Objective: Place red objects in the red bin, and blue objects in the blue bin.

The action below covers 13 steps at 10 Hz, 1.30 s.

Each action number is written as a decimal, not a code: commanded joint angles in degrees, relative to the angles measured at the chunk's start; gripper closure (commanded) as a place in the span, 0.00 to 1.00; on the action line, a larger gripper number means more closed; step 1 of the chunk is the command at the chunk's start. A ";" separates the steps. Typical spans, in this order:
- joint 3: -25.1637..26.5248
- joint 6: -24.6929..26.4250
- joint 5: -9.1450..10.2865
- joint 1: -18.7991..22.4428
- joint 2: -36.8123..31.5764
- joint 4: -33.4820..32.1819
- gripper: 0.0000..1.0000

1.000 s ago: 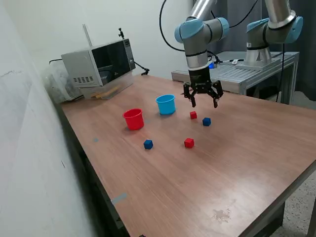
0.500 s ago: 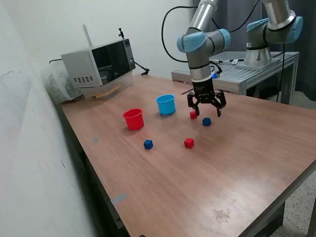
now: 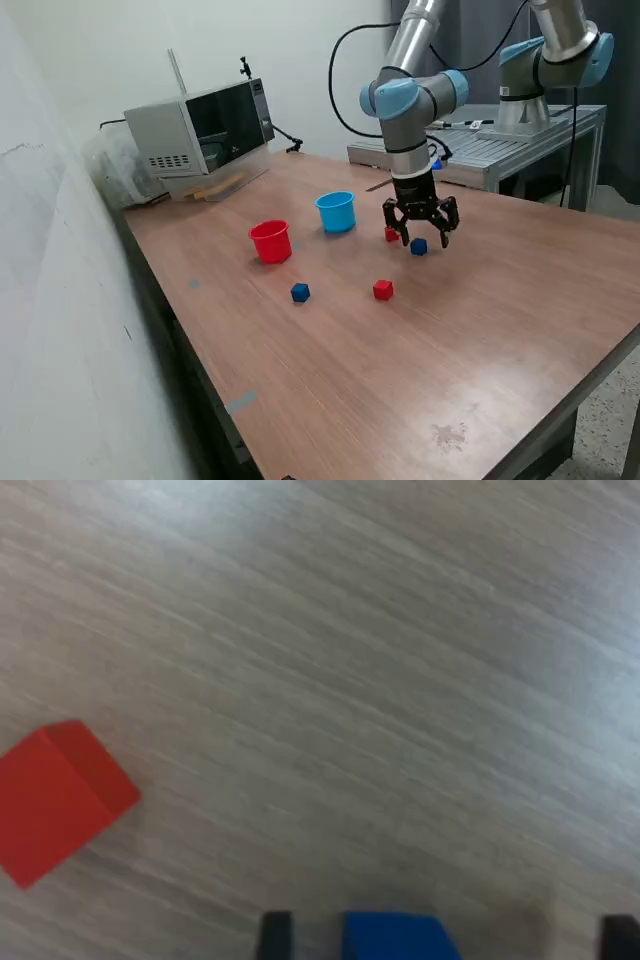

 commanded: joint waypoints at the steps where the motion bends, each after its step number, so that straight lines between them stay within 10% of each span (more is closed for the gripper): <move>1: -0.22 0.02 -0.13 -0.38 0.41 -0.27 1.00; 7: -1.63 0.37 -0.57 -2.84 -5.89 0.51 1.00; 13: -1.98 0.20 -0.56 -14.51 -14.44 5.62 1.00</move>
